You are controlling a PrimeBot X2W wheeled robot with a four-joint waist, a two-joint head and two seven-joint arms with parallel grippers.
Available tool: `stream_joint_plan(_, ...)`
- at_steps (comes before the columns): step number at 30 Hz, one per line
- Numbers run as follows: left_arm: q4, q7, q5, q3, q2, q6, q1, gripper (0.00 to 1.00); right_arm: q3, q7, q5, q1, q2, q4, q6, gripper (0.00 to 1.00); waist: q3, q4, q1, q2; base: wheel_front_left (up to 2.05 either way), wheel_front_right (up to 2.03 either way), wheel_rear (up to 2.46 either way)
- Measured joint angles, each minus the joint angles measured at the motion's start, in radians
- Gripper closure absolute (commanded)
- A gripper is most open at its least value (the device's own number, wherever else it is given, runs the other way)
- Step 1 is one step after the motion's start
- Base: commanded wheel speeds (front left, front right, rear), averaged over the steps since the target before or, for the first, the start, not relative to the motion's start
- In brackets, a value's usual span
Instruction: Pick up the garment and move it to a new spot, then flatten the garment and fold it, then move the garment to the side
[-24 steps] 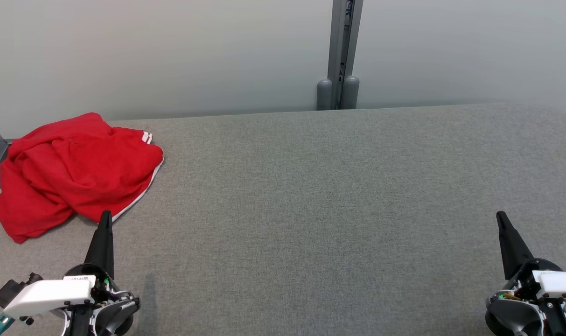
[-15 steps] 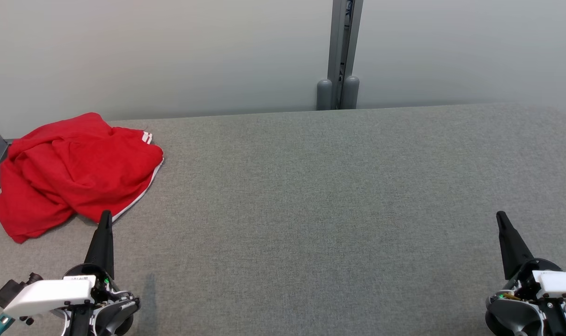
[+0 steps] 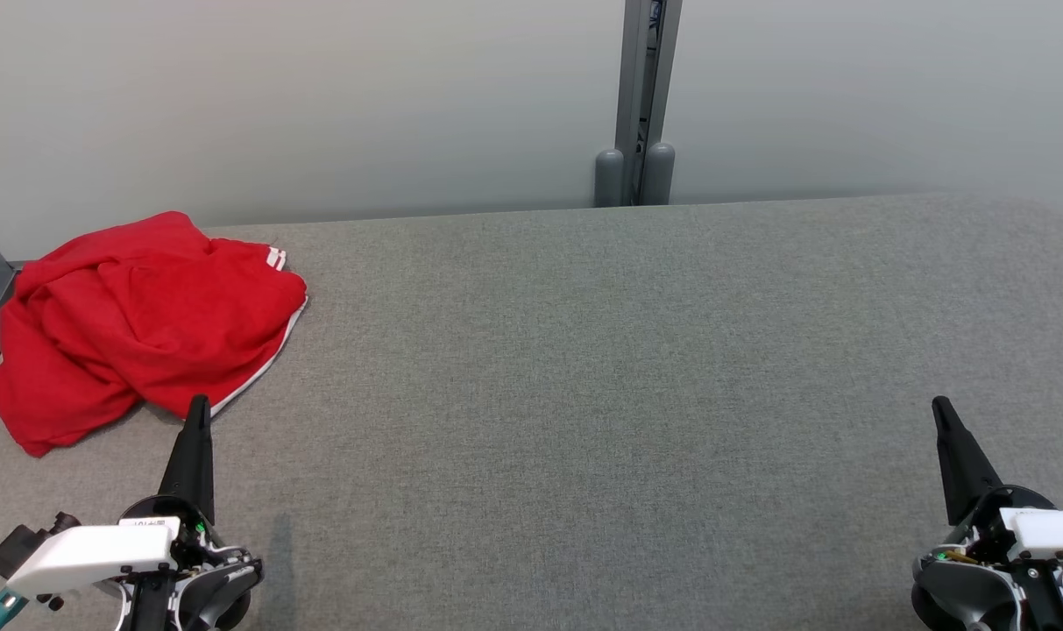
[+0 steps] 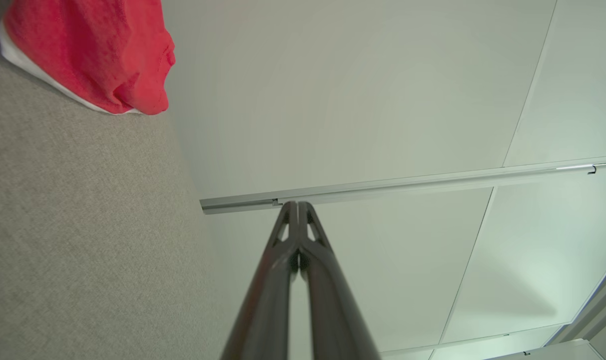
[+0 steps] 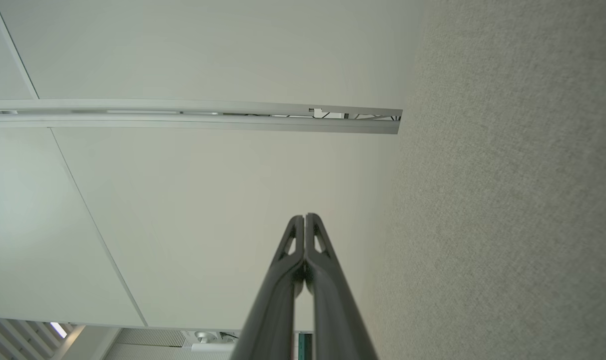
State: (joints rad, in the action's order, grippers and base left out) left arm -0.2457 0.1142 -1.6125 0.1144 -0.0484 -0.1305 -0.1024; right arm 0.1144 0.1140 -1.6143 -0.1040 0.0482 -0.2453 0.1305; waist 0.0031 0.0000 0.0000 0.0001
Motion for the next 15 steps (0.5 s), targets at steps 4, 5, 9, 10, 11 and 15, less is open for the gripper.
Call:
stream_joint_plan(4,0.0,0.0,0.0,0.0,0.0,0.0,0.0,1.0,0.0,0.0,0.0,0.0,0.0,0.0,0.0,1.0,0.0,0.0,0.0,0.0,0.0,0.0,0.0)
stream_joint_plan(5,0.0,0.0,0.0,0.0,0.0,0.0,0.0,1.0,0.0,0.0,0.0,0.0,0.0,0.0,0.0,1.0,0.0,0.0,0.0001,0.0,0.0,0.0,0.0)
stream_joint_plan(9,0.0,0.0,0.0,0.0,0.0,0.0,0.0,1.0,0.0,0.0,0.0,0.0,0.0,0.0,0.0,1.0,0.0,0.0,0.0,0.0,0.0,0.0,0.0)
stream_joint_plan(10,0.0,0.0,0.0,0.0,0.0,0.0,0.0,1.0,0.0,0.0,0.0,0.0,0.0,0.0,0.0,1.0,0.0,0.0,0.0,0.0,0.0,0.0,0.0)
stream_joint_plan(11,0.0,0.0,0.0,0.0,0.0,0.0,0.0,1.0,0.0,0.0,0.0,0.0,0.0,0.0,0.0,1.0,0.0,0.0,0.0,0.0,0.0,0.0,0.0)
stream_joint_plan(15,0.0,0.0,0.0,0.0,0.0,0.0,0.0,1.0,0.0,0.0,0.0,0.0,0.0,0.0,0.0,1.0,0.0,0.0,0.0,0.0,0.0,0.0,0.0)
